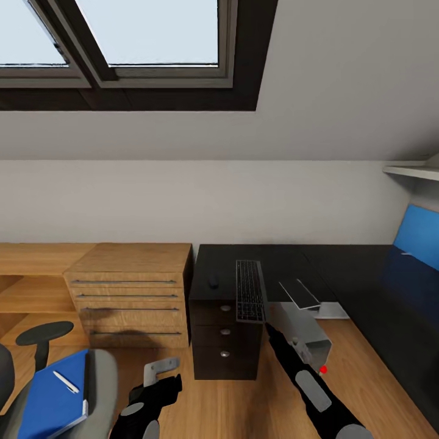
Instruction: In the bedroom, organize the workspace by keeping the computer under the desk, ensuring the monitor is on the desk, placing the keyboard on the desk next to the monitor, placing the mouse on the desk next to the keyboard, moving the folder from the swivel chair onto the desk next to the mouse, stacking the notebook on top of the folder with the pen on top of the notebook, and positioning the swivel chair next to the desk.
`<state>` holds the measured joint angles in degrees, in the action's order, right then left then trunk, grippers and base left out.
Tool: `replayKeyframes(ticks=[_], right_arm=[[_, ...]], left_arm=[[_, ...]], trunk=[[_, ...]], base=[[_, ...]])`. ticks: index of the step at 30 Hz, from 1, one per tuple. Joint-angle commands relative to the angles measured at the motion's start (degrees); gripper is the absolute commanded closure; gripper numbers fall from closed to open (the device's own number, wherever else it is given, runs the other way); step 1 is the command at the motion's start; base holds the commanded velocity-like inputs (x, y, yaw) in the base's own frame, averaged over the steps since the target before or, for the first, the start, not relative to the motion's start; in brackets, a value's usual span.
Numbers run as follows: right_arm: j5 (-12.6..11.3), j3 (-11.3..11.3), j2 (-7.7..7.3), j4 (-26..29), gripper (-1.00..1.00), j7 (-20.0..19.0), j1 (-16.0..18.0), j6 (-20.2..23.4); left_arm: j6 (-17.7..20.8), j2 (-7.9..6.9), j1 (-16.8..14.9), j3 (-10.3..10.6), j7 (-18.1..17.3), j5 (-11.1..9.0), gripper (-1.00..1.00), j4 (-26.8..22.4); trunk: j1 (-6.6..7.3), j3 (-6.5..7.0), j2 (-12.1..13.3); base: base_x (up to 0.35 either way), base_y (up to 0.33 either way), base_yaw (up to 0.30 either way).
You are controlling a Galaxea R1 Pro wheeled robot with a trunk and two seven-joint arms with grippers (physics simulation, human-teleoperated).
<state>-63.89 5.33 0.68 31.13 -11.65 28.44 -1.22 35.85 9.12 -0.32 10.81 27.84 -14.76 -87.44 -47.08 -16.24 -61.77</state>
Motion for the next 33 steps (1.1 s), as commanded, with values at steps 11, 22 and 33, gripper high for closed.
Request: replayKeyframes(ticks=[11, 22, 33], right_arm=[[-7.02, 0.00, 0.90, -16.35, -1.00, -11.08, 11.01, -0.15], [-7.27, 0.06, 1.24, -16.11, -1.00, -10.62, 11.02, -0.20], [-7.75, -0.08, 0.84, -15.91, -1.00, -10.02, 11.02, 0.62]], left_arm=[[0.36, -0.07, -0.03, -0.22, 0.46, -0.63, -1.00, -0.36], [0.36, -0.14, -0.03, -0.26, 0.46, -0.66, -1.00, -2.05], [0.44, -0.08, -0.03, -0.13, 0.46, -0.70, -1.00, -2.15]], trunk=[[-2.43, -2.05, -4.48], [-4.84, -4.03, -8.89], [-7.26, -6.00, -13.30]], base=[[0.000, 0.000, 0.000], [0.000, 0.000, 0.000], [0.000, 0.000, 0.000]])
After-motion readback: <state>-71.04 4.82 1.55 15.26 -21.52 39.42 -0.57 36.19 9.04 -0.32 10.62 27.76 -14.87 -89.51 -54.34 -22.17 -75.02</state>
